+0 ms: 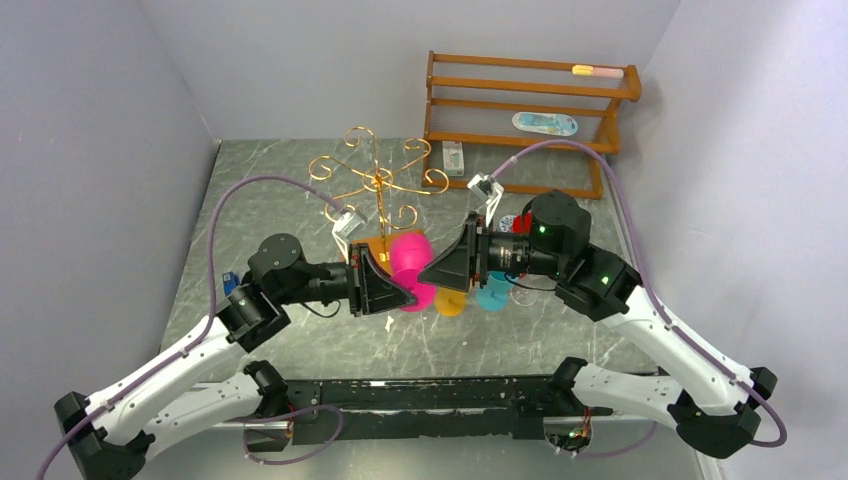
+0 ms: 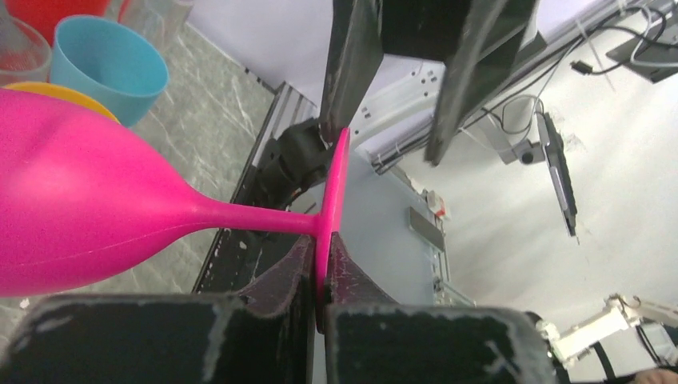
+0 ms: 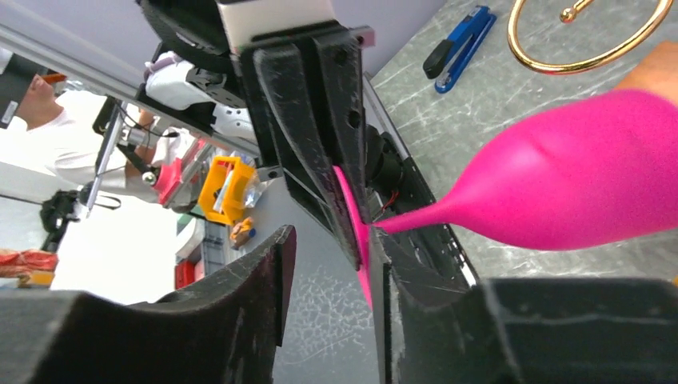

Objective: Take the wine glass off the wine glass rack
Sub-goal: Place the wine glass at the center of the board.

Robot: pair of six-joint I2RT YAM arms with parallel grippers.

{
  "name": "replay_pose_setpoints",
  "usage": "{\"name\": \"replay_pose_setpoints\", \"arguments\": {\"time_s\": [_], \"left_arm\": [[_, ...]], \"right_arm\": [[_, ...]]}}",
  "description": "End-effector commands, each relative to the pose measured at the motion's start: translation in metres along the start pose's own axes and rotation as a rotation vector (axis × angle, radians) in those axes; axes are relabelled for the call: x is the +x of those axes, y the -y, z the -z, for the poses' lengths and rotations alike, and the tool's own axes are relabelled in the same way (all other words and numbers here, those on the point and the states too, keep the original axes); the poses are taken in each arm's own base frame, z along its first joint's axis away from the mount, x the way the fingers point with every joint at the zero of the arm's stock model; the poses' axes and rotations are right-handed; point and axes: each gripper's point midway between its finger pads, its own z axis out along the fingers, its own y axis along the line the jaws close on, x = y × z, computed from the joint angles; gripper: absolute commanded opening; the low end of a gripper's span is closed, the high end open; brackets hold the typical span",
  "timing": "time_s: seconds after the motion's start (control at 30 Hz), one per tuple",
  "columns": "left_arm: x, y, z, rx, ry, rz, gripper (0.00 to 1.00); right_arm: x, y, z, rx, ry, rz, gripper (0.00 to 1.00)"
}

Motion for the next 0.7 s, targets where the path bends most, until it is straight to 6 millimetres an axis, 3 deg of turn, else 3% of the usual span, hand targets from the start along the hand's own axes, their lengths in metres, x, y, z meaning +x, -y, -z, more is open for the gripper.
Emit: {"name": "replay_pose_setpoints", "arguments": {"time_s": [0.0, 0.1, 0.13, 0.23, 0.5, 0.67], "left_arm": [[0.014, 0.003, 0.002, 0.033, -0.104, -0.054, 0.05], [0.02, 0.006, 0.004, 0.061, -0.139, -0.081, 0.05], [0.021, 0.01, 0.007, 0.085, -0.143, -0.123, 0.05], [0.026, 0.018, 0.015, 0.138, -0.146, -0.193, 0.05], [0.037, 0.018, 0.034, 0.145, -0.108, -0.342, 0.05], [0.054, 0.025, 0.037, 0.248, -0.153, -0.343, 0.05]], "right_arm": [[-0.008, -0.008, 0.011, 0.014, 0.045, 0.022, 0.47], [-0.01, 0.003, 0.013, 0.084, 0.051, 0.03, 0.54], [-0.014, 0.018, 0.018, 0.184, 0.072, 0.032, 0.56], [-0.018, 0.036, 0.024, 0.295, 0.09, 0.048, 0.63], [-0.021, 0.077, 0.025, 0.509, 0.066, 0.005, 0.67], [-0.026, 0.092, 0.028, 0.475, 0.071, -0.05, 0.72]]}}
